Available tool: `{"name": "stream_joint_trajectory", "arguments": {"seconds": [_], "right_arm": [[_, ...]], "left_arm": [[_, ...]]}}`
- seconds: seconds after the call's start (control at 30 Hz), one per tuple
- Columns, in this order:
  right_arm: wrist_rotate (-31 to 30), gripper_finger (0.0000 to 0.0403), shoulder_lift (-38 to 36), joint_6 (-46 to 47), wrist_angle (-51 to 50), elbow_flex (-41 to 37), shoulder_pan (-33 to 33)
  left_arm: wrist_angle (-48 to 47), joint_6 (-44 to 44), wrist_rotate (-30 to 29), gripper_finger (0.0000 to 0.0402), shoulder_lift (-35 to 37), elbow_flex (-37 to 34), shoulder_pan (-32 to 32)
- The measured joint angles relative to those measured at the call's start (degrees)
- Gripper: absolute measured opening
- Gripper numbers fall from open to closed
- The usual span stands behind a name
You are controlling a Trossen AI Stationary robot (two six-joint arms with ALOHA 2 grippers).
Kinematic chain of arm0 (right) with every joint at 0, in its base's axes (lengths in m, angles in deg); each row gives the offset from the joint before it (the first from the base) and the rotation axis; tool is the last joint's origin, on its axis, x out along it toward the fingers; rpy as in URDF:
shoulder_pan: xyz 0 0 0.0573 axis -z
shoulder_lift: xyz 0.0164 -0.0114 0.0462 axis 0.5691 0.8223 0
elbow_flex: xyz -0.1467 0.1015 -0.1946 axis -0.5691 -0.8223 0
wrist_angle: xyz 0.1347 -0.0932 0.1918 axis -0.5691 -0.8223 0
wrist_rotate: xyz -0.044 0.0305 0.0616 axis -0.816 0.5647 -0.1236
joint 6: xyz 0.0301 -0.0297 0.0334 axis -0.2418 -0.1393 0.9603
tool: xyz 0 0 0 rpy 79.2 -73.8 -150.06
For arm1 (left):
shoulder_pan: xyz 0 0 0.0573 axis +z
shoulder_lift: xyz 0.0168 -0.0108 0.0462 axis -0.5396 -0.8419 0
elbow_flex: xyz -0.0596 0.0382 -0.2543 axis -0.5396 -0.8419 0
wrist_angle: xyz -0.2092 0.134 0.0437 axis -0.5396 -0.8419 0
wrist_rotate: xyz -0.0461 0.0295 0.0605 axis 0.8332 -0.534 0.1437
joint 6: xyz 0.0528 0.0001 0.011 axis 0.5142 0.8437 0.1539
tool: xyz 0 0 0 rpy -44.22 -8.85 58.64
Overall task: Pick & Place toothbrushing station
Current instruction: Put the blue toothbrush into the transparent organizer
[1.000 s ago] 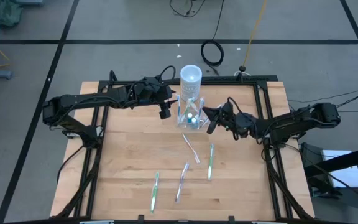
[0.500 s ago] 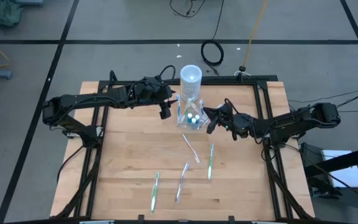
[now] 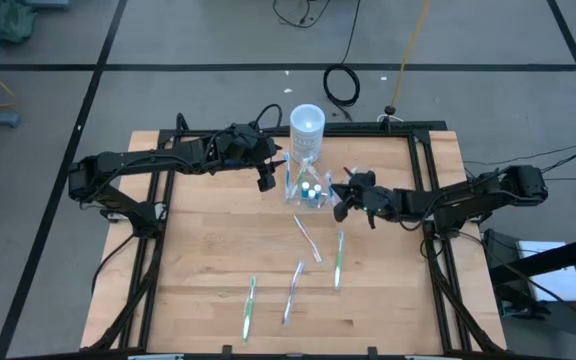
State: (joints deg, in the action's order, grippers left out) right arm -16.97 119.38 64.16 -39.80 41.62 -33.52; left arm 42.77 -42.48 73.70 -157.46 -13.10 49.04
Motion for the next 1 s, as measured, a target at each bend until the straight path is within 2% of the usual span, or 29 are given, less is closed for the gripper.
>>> {"name": "stream_joint_trajectory", "arguments": {"seconds": [0.17,0.4,0.8,1.0], "right_arm": [[3.36,0.0,0.0,0.6,-1.64,0.0,0.0],[3.28,0.0014,0.0,-3.76,-1.72,0.0,-0.02],[3.32,0.0085,0.0,-4.2,-1.65,0.0,0.0],[3.34,0.0115,-0.61,-5.89,-1.54,-0.02,0.0]], "left_arm": [[-1.14,-0.19,0.02,0.0184,0.0,0.0,-0.07],[-6.84,-2.37,-0.02,0.0184,0.0,0.0,-0.63],[-19.7,-6.41,0.04,0.0184,0.0,0.0,-7.95],[-26.94,-14.03,0.04,0.0184,0.0,0.0,-12.23]]}}
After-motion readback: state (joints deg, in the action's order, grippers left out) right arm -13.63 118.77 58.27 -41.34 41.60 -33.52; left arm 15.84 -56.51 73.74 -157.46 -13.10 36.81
